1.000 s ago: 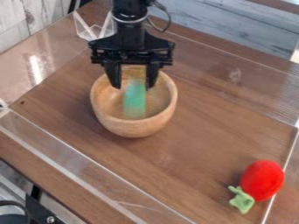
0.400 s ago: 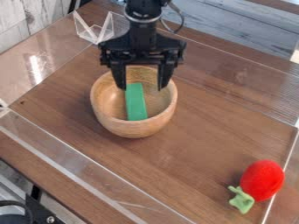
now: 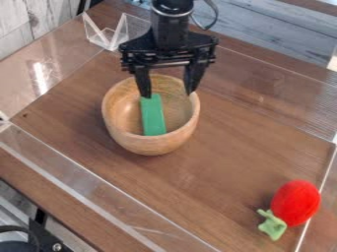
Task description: Put the green block in the brown bowl
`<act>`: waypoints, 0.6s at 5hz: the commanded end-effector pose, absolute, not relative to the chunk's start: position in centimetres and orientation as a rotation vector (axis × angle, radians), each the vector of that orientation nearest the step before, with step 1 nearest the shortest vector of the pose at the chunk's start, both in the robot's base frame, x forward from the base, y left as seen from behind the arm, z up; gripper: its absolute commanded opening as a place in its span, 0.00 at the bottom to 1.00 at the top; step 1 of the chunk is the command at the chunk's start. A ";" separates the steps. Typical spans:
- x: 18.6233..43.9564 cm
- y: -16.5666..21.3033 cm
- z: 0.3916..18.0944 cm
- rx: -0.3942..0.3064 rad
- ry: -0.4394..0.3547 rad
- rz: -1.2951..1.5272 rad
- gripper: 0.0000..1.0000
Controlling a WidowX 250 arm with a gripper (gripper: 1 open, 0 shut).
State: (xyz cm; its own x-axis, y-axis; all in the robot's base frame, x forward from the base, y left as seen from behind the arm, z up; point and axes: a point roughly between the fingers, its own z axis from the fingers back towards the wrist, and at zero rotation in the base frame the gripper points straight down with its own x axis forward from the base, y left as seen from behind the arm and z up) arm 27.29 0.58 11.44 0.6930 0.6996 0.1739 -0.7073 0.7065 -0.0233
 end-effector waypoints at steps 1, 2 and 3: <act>28.0 0.7 12.5 0.024 -0.224 0.771 1.00; 27.9 0.9 11.9 0.021 -0.221 0.756 1.00; 28.2 0.8 11.9 0.020 -0.221 0.760 1.00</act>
State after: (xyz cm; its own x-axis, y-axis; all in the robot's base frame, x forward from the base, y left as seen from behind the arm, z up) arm 27.59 0.76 10.87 0.7109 0.6802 0.1787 -0.6865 0.7264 -0.0334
